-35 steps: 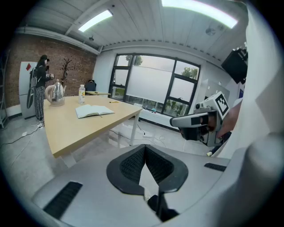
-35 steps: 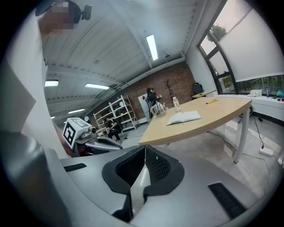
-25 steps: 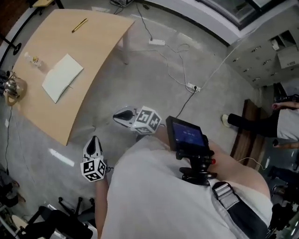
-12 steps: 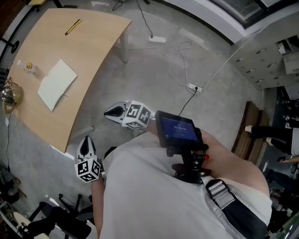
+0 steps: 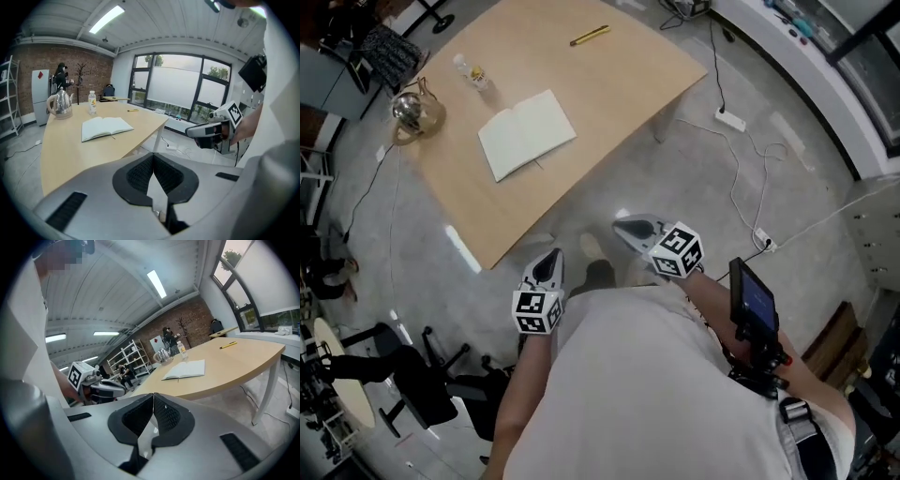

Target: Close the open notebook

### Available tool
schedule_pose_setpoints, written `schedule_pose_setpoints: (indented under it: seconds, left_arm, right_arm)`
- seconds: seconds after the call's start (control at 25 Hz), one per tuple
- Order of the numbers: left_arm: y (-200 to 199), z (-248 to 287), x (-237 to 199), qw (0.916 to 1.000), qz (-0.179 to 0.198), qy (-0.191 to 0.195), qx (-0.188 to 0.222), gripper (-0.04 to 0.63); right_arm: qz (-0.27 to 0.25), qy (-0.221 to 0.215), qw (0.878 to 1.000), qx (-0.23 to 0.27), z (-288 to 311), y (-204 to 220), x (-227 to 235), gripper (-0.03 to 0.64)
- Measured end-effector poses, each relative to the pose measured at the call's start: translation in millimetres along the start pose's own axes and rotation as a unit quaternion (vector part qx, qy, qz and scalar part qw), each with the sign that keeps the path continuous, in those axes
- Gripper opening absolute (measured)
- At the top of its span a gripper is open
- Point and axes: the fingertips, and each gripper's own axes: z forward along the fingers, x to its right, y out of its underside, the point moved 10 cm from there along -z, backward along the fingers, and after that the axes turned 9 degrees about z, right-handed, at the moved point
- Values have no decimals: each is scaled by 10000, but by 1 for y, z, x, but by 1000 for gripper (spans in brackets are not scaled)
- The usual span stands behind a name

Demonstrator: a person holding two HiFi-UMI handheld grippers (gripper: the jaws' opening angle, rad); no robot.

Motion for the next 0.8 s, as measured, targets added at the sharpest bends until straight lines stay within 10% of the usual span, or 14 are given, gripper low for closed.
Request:
schedule_pose_setpoints:
  seconds: [0.8]
  left_arm:
    - [-32, 92, -122, 9990, -178, 400, 128, 8]
  right_arm:
    - [-106, 662, 9977, -26, 72, -83, 53, 17]
